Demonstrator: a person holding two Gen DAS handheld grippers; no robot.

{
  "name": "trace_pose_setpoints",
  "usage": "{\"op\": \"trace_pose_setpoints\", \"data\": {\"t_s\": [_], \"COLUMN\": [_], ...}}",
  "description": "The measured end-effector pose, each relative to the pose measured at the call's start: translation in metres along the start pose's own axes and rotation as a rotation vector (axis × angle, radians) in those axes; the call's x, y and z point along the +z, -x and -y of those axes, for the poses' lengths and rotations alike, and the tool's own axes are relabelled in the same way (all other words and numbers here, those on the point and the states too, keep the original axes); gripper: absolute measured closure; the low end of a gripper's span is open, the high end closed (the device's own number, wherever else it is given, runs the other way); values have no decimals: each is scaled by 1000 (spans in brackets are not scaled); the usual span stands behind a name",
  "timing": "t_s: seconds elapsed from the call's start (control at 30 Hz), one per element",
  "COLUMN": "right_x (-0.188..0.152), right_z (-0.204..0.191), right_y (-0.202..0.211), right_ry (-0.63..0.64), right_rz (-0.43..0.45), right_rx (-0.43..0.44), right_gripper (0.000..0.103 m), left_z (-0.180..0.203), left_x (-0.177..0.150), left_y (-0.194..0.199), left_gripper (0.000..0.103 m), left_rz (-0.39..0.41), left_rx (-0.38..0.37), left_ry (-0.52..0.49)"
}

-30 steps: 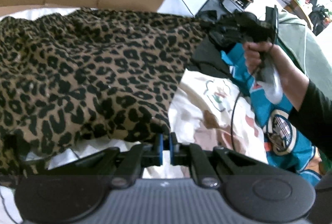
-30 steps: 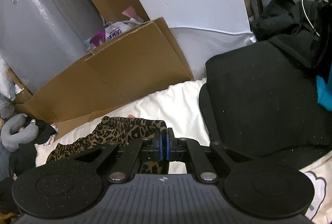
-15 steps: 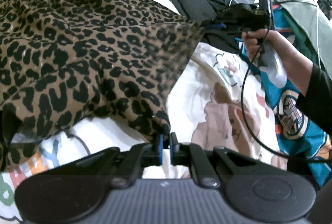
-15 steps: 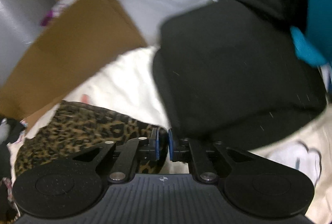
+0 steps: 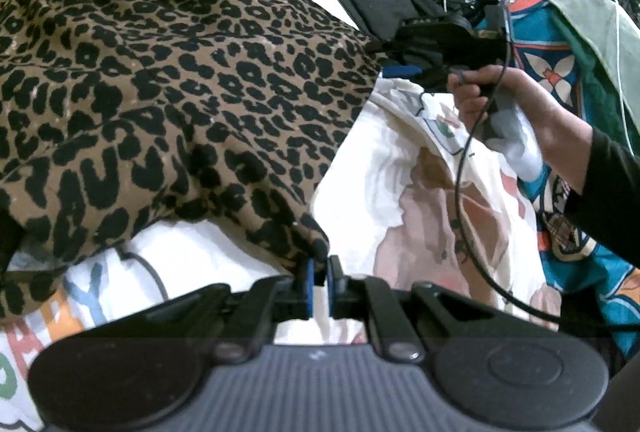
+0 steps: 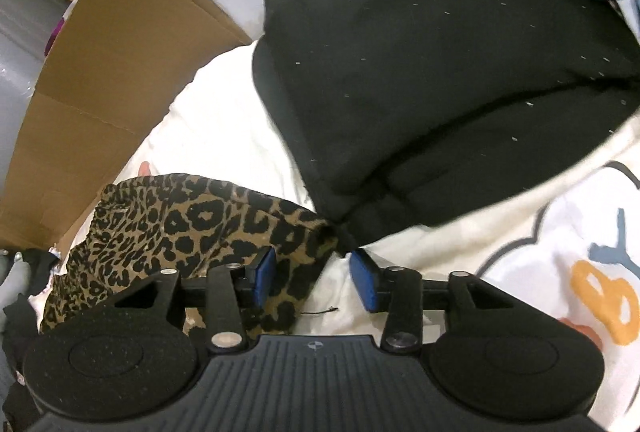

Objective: Fold clothes

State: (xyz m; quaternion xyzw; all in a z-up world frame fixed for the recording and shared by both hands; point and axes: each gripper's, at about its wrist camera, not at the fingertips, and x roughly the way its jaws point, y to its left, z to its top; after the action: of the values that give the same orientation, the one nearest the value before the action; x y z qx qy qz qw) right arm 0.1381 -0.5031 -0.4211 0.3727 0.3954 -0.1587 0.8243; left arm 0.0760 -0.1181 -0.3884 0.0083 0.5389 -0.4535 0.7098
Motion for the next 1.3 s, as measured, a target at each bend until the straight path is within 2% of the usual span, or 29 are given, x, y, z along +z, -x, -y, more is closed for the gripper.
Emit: {"op": "trace_pose_setpoints", "data": {"t_s": [0.13, 0.2, 0.43, 0.5, 0.67, 0.73, 0.83, 0.93, 1.03, 1.1, 1.3], "right_x": [2, 3, 5, 8, 15, 17, 15, 11, 5, 2, -9], "right_z": [-8, -11, -17, -22, -44, -50, -53, -51, -56, -60, -76], "right_y": [1, 3, -10, -7, 26, 30, 20, 18, 26, 33, 56], "right_ry": [45, 59, 91, 113, 177, 197, 222, 196, 227, 246, 285], "right_rz": [2, 5, -20, -5, 133, 154, 134, 118, 123, 124, 122], "right_rx": [-8, -9, -9, -4, 7, 3, -48, -75, -90, -92, -36], "right_gripper": [67, 77, 79, 103, 103, 103, 102, 99, 92, 82, 79], "left_z": [1, 1, -1, -1, 2, 2, 3, 2, -3, -8, -20], "left_x": [1, 0, -1, -1, 0, 0, 1, 1, 2, 4, 10], "left_y": [-1, -2, -1, 0, -2, -5, -10, -6, 9, 22, 52], "left_gripper": [97, 97, 97, 97, 97, 96, 94, 91, 82, 78, 71], "left_rz": [2, 2, 6, 10, 18, 18, -2, -13, -1, 22, 77], "left_rx": [-6, -7, -14, -20, -24, -24, -15, -18, -16, 5, 122], "left_ry": [4, 3, 16, 26, 23, 20, 20, 21, 23, 27, -2]}}
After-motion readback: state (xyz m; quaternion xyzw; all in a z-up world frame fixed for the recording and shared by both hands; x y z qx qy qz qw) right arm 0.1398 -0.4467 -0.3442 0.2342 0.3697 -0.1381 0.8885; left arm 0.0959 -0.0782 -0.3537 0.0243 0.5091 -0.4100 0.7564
